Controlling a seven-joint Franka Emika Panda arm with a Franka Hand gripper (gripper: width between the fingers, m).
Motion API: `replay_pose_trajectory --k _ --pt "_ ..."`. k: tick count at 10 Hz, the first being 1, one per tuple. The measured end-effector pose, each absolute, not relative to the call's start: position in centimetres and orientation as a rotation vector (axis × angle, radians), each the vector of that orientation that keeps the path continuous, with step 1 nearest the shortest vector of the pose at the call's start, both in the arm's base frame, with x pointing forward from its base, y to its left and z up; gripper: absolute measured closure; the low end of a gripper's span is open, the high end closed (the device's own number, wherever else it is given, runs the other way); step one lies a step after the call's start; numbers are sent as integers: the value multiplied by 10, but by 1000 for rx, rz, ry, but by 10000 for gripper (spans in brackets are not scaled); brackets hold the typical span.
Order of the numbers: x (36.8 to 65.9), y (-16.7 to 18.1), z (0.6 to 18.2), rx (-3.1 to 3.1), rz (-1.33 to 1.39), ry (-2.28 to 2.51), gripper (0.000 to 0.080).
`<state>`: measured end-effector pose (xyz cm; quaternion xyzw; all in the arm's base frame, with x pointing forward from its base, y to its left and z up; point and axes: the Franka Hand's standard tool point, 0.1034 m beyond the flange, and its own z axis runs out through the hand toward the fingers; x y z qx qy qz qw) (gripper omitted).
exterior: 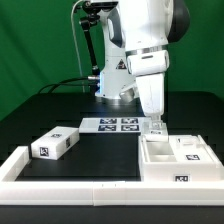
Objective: Assemble cabinet
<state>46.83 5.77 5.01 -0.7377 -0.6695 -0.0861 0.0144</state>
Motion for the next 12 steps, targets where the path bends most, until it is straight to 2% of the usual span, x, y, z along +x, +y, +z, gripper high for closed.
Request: replay_pose_trajectory --k 12 --pt "485 58 51 -2297 -270 -2077 729"
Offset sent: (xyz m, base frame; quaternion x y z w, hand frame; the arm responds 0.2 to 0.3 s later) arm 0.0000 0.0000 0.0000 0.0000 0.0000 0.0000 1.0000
